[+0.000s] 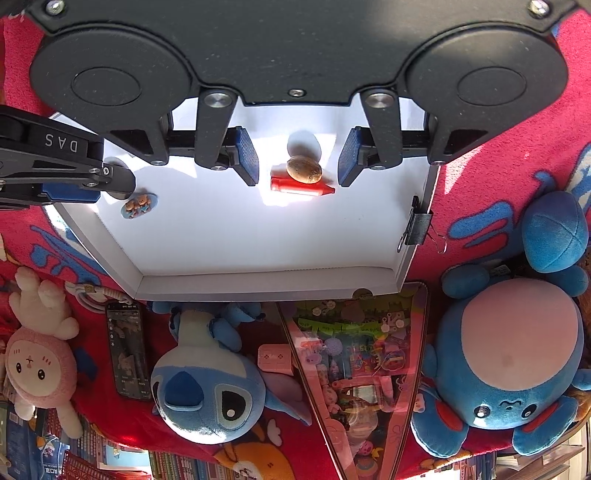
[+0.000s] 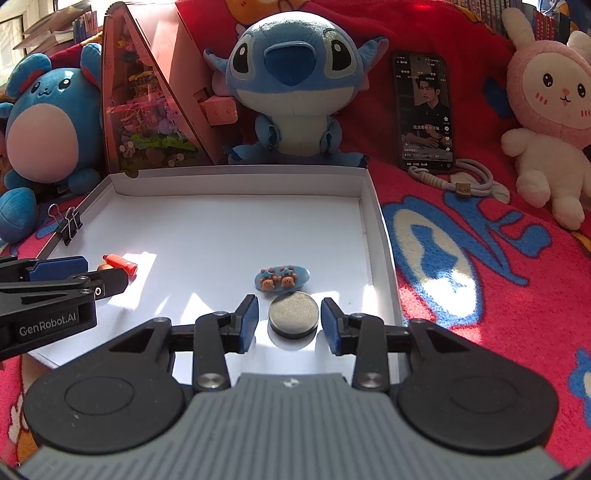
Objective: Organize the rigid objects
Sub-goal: 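Carry the nut and disc into the white box and open both tools, then withdraw both tools from the box toward the remaining objects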
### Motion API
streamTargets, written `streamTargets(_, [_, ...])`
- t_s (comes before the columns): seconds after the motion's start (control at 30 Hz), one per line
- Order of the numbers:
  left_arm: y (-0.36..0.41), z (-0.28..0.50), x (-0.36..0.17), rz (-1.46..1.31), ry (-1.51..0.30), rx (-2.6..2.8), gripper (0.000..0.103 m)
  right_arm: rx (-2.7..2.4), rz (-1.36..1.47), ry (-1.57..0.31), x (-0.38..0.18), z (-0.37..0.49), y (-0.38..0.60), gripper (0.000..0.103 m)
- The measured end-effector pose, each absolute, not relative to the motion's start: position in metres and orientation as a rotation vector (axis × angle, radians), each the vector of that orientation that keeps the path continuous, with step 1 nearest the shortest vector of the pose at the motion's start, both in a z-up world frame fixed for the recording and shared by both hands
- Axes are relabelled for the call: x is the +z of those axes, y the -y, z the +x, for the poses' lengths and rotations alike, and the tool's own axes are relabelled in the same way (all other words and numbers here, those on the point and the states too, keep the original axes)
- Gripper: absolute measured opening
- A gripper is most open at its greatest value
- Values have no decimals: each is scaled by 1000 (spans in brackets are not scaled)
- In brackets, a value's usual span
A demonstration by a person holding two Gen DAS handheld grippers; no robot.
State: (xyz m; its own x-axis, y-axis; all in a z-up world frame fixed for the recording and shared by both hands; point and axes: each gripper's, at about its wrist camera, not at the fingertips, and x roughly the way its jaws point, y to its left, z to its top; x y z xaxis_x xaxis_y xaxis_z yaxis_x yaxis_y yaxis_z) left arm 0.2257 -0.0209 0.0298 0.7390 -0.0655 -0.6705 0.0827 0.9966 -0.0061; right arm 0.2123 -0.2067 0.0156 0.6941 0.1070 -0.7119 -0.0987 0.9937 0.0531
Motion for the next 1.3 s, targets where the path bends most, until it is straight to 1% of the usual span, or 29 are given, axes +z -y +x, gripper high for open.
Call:
streamTargets(0.1, [19,216,37,29,-714,-93,56,119,-3,-781,21,207,207,60])
streamTargets(0.2, [18,208,41,34,-704,-103,60,128,-17,-767,26,201,206,61])
streamTargets(0.43, [17,182,50,32,-687,-151,67,170,-49,-735,37,178,201,65])
streamTargets(0.6, [18,160,53,35,-676,-187,72,208,-56,-713,40,157,197,71])
streamTargets(0.7, [18,146,54,37,-668,-194,74,219,-51,-708,41,146,198,73])
streamTargets(0.8, [17,134,54,38,-661,-202,76,227,-50,-697,43,135,201,78])
streamTargets(1.0, [14,107,56,59,-636,-219,80,219,-55,-661,46,112,207,85])
streamTargets(1.3, [13,72,58,80,-606,-237,84,225,-46,-634,47,80,215,88])
